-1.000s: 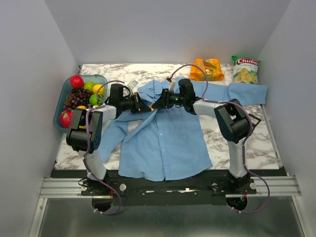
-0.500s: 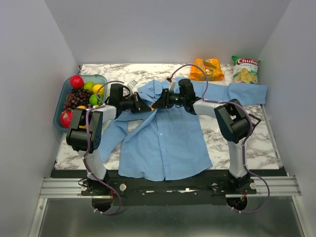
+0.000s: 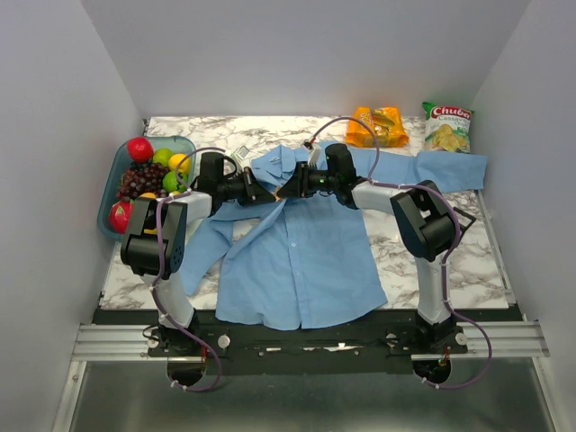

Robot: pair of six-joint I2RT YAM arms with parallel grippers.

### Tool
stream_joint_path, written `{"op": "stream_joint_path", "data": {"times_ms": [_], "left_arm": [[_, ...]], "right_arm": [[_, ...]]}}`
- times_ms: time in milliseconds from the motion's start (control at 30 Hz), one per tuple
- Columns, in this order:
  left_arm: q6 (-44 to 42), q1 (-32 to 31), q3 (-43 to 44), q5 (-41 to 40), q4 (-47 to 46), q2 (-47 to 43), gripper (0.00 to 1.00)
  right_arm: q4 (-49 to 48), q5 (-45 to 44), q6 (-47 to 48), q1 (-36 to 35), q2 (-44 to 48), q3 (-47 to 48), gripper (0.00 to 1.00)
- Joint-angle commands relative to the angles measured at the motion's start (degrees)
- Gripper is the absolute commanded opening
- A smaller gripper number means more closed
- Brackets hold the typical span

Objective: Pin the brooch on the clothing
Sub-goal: Pin the brooch to the clothes.

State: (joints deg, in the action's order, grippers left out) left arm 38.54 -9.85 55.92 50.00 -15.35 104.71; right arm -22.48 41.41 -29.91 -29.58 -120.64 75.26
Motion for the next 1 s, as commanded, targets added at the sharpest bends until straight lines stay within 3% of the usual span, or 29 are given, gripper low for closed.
{"op": "stream_joint_path", "data": {"times_ms": [0,567,967], "left_arm": [[0.5,0.2,0.9,0.7,-2.6,0.4,0.00],[1.2,0.3,0.3,1.1,-4.4,-0.4,0.00],[-1.3,0.2,-0.1,1.1,-1.2,-0.9,0.00]], "right_arm": [[0.2,0.1,0.6,-1.0,0.0,-0.5,0.41],[4.0,-3.8,2.1,-1.3,-0.6,0.9,0.40],[1.6,-8.4,-0.1,-1.2,1.7,-0.2,0.39]]}}
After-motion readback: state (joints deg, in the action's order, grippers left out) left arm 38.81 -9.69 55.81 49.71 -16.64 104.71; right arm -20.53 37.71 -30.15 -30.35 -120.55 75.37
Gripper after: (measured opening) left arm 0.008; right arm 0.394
